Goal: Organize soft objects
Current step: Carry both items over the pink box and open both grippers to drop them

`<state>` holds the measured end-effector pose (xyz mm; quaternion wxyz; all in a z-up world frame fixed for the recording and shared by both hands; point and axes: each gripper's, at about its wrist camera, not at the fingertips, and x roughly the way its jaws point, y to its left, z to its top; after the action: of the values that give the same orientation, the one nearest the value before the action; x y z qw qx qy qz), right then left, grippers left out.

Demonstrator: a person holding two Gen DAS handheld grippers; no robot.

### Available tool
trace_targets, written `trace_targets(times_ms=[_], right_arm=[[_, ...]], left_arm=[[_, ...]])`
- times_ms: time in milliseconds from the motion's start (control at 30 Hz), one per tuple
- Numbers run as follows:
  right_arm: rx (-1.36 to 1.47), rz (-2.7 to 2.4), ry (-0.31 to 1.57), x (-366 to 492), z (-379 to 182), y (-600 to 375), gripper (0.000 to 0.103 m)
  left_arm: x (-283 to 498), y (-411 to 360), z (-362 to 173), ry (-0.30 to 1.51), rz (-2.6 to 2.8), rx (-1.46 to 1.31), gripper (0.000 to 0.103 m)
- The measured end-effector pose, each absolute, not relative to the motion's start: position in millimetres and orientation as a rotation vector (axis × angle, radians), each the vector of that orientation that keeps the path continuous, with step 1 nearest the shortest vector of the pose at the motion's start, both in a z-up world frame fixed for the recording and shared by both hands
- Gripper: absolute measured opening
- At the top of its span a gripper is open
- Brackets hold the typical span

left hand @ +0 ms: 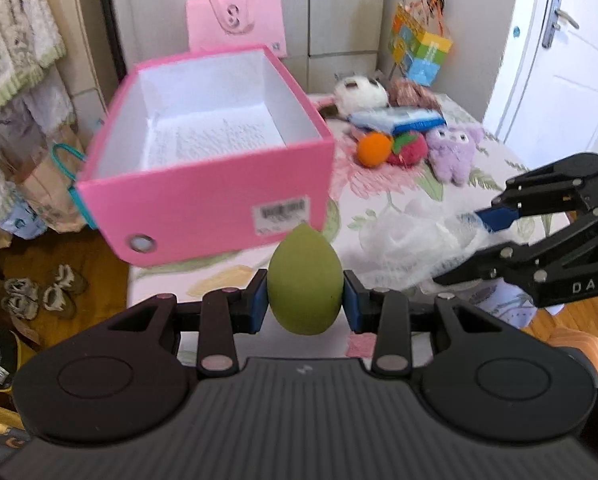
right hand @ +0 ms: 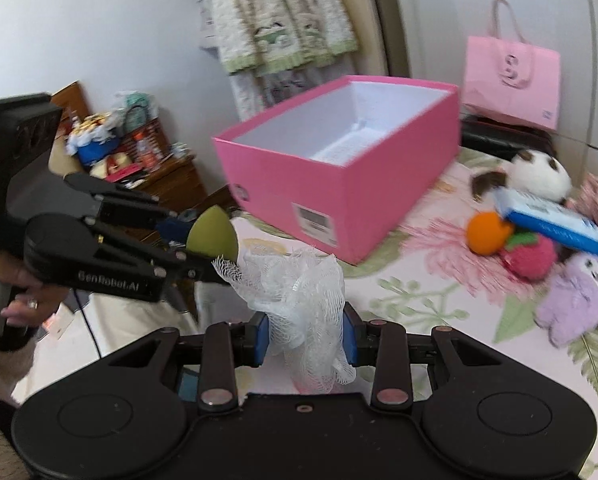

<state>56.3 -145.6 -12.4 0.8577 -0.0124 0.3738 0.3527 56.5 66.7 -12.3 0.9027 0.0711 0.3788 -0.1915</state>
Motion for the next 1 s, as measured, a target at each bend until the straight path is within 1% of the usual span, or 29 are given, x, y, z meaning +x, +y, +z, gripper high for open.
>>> trace_targets(times_ms=[133, 333, 500, 667, 833, 1000], right_arm=[[-0.043, 0.783, 0.762, 59, 5, -133, 0.040], [-0.056, 0.836, 0.661, 76, 29, -119, 0.041], [0.003, 0.854, 0.610, 113, 38, -114, 0.041], [-0.042, 0.810, 0.544, 151, 52, -107, 0.042], [-0.138, 0.764, 0.505, 195, 55, -95, 0.043], [-0.235, 0.747, 0.577, 250, 37, -75, 0.043]], left_arm=[[54, 80, 12, 0.737, -0.382, 0.133, 0.037], [66, 89, 38, 0.668, -0.380, 0.114, 0.037], [99, 92, 51, 0.636, -0.366, 0.105, 0.037], [143, 93, 64, 0.602, -0.358, 0.101, 0.037], [199, 91, 62, 0.591, -0.322, 0.089, 0.037], [257, 90, 37, 0.670, -0.289, 0.062, 0.037]])
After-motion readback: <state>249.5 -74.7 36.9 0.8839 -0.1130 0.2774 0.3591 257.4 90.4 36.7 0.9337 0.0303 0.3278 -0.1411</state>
